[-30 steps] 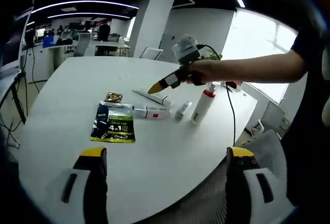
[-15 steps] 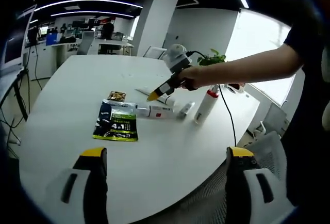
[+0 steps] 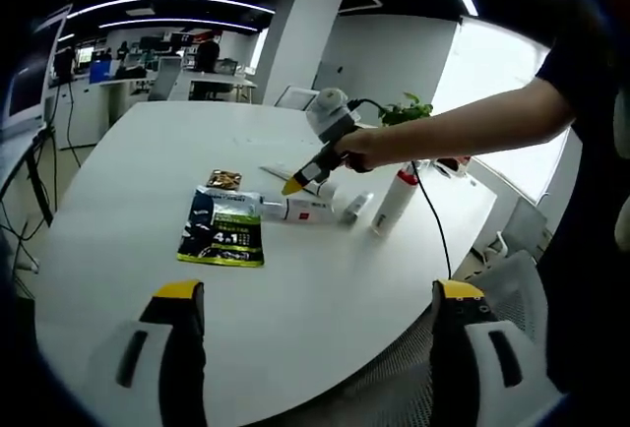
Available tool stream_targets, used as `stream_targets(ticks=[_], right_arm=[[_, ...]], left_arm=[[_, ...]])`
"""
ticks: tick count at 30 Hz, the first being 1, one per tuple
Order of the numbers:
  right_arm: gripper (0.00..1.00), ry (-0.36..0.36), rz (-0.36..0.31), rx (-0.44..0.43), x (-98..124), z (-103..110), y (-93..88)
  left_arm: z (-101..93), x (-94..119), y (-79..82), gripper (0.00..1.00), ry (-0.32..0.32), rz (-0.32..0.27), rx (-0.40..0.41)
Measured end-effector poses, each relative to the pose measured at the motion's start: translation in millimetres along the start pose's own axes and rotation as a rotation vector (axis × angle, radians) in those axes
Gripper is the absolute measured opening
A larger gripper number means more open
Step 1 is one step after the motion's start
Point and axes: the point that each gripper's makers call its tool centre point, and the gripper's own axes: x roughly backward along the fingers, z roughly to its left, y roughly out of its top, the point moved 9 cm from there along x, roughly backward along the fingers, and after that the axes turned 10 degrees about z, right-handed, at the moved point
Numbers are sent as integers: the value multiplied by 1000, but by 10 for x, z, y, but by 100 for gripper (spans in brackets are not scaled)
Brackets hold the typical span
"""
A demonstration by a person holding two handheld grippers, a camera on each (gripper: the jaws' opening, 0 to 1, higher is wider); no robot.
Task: Arrange the skincare products in the storage area until every visible bottle or jar stands upright without overlapping.
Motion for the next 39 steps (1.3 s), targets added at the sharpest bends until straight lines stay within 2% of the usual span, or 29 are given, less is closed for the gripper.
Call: stream_targets(ticks=[3,7,15,20,25,27,28,29,39], right_arm=[[61,-9,21,10,-25,-30,-20],[60,4,11,-10,-65,-86,24],[56,10,4,-41,-77,-92,0],[42,7,-12,-3,-70,-113,2],[39,17,-20,16,-96,-129,31],[34,11,-28,12,-99,-130,33],[32,-2,-37,45,-108,-141,48],[31,-5,-33,23,-105,-130,38],[29,-7,-33,10,-85,-106,3]], left_arm=[[5,-2,-1,89,-1,0,3],[4,-4,1,89,-3,-1,7],[-11,-54,-10,88,-20,10,13],[-15,-82,-23,88,-29,17,14],[-5,-84,-16,88,-29,20,18],[1,-86,-19,88,-29,21,19],[6,-87,-22,87,-29,22,20],[11,-88,-24,87,-29,22,21],[-8,-93,-18,87,-29,18,25]])
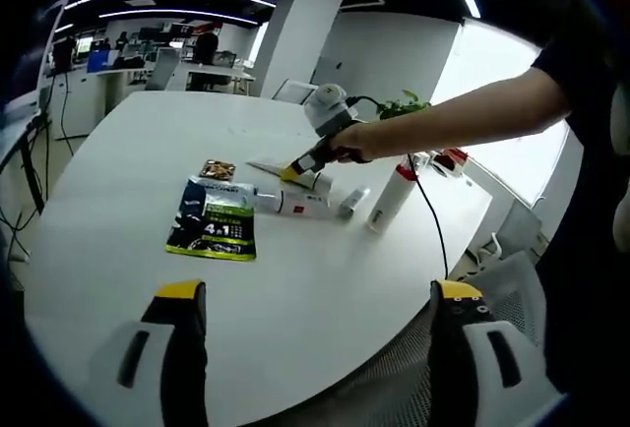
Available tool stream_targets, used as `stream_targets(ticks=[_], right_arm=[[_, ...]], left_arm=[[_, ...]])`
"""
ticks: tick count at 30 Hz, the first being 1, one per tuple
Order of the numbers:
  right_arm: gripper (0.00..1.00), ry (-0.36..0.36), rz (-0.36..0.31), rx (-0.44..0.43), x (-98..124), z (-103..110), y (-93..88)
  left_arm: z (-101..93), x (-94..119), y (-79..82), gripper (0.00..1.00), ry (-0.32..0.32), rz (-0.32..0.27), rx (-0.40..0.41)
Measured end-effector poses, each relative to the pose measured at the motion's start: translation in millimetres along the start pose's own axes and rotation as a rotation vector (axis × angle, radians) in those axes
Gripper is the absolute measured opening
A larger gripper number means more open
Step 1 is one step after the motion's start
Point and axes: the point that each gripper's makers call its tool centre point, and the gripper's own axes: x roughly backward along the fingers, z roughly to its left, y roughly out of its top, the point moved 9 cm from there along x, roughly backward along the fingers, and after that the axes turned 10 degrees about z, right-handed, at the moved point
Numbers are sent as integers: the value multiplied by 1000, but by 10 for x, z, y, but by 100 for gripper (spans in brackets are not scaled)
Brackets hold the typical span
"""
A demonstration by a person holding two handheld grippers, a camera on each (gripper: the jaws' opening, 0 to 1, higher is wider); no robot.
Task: Arrange the skincare products in the storage area until every visible bottle or jar stands upright without overlapping.
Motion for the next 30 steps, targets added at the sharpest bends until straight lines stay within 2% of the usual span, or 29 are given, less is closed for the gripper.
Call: stream_targets(ticks=[10,14,18,24,27,30], right_arm=[[28,2,2,-22,9,-5,-7],[28,11,-21,-28,42,11,11],[28,12,-70,-45,218,45,29],[28,14,-131,-71,370,28,41],[27,17,-168,-82,583,104,-15],[27,23,-194,-97,619,72,-12]], left_arm=[[3,6,-1,87,-3,0,-2],[-14,11,17,86,-4,0,-2],[-24,1,26,86,-10,2,-9],[-67,3,86,86,-26,-7,-36],[-84,10,123,86,-36,-16,-44],[-124,13,147,86,-43,-21,-59]])
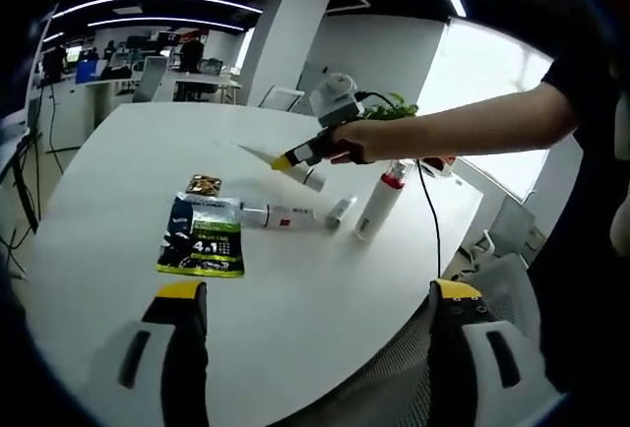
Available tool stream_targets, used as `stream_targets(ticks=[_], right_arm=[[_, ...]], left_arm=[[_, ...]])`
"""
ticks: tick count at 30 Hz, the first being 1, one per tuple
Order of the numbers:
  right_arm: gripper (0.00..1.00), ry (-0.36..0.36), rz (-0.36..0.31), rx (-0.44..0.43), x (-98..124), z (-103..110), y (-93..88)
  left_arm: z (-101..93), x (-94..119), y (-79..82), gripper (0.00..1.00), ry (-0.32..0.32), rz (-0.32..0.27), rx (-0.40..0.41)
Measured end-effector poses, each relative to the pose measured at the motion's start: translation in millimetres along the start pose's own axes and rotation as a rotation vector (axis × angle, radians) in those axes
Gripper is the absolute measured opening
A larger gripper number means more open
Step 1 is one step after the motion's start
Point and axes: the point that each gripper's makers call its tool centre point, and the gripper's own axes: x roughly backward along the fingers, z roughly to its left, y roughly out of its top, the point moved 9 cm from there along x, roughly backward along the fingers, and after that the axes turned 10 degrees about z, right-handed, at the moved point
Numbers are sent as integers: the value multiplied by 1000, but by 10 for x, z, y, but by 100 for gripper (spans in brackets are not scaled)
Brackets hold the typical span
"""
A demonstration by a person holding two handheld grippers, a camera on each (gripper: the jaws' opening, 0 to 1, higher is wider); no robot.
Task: Arrange the skincare products in the storage area until every visible bottle or jar stands upright without overlapping.
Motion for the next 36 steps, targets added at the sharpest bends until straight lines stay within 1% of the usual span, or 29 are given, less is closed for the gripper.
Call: stream_targets(ticks=[3,8,11,14,16,18,19,22,23,25,26,28,31,32,33,36], right_arm=[[27,12,-26,-19,49,-5,9],[27,29,-63,-23,310,85,-7],[28,45,-92,-28,369,71,23],[28,66,-148,-50,518,106,35],[28,74,-174,-52,629,122,23],[28,77,-188,-53,722,166,-2],[28,80,-204,-58,746,148,4],[28,85,-222,-59,862,186,-29],[28,83,-227,-55,932,247,-50],[27,86,-240,-58,955,254,-52],[27,95,-256,-69,1001,283,-59],[27,106,-283,-79,1101,366,-77],[27,114,-297,-66,1197,475,-103],[27,115,-299,-63,1217,498,-109],[27,115,-303,-59,1201,477,-90],[27,125,-319,-58,1251,547,-96]], left_arm=[[-37,12,17,86,-6,-4,-13],[-49,45,74,87,-12,-11,-25],[-5,94,166,87,3,-32,-32],[41,149,254,87,14,-52,-32],[49,179,306,87,15,-60,-38],[42,203,360,87,19,-56,-61],[37,218,388,87,19,-56,-76],[36,242,431,86,14,-76,-84],[28,246,441,86,12,-82,-81],[-7,251,461,85,0,-101,-70],[-24,244,460,85,-9,-104,-64],[-63,236,463,85,-15,-99,-68],[-103,233,468,85,-27,-94,-91],[-115,234,473,85,-30,-96,-92],[-127,236,481,85,-35,-99,-92],[-127,245,487,85,-42,-104,-94]])
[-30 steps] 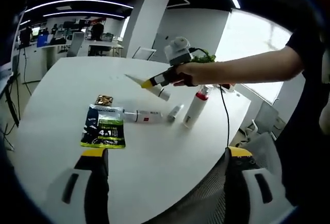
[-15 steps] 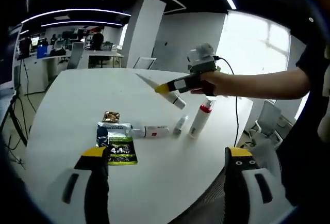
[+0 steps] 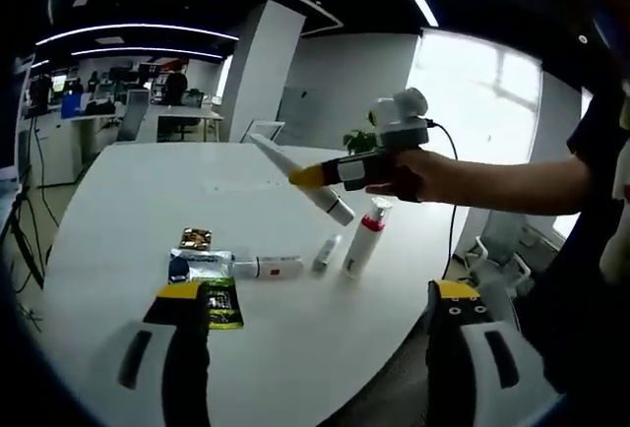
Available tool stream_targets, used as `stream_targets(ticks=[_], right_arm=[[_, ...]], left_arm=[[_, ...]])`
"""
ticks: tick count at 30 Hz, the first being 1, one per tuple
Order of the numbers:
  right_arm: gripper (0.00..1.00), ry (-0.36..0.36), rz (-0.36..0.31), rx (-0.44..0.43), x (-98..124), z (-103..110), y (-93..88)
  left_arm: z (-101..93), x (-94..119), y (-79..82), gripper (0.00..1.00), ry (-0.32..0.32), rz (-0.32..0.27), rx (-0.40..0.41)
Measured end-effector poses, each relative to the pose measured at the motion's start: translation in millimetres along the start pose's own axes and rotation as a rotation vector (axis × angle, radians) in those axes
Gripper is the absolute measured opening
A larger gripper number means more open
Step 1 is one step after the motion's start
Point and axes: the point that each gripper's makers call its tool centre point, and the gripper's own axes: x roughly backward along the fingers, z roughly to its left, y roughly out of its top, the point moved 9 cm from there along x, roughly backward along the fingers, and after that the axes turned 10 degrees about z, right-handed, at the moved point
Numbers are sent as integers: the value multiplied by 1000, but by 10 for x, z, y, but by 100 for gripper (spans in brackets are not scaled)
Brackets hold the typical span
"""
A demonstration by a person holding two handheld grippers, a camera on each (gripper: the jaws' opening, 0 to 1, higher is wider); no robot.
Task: Arrange the skincare products in the storage area until every visible bottle or jar stands upright without overlapping.
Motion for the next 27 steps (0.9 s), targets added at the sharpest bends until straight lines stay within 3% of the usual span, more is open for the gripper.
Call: stream_targets(ticks=[2,9,13,27], right_arm=[[27,0,-9,17,67,95,6],[27,-6,-43,30,104,132,34],[27,-8,-80,31,186,223,25],[27,-15,-192,88,523,528,-23]], left_arm=[[1,8,7,85,-2,-1,-6],[-15,60,64,85,-9,-2,-15],[-36,65,152,86,-58,-48,48],[-93,14,535,85,-100,-134,62]])
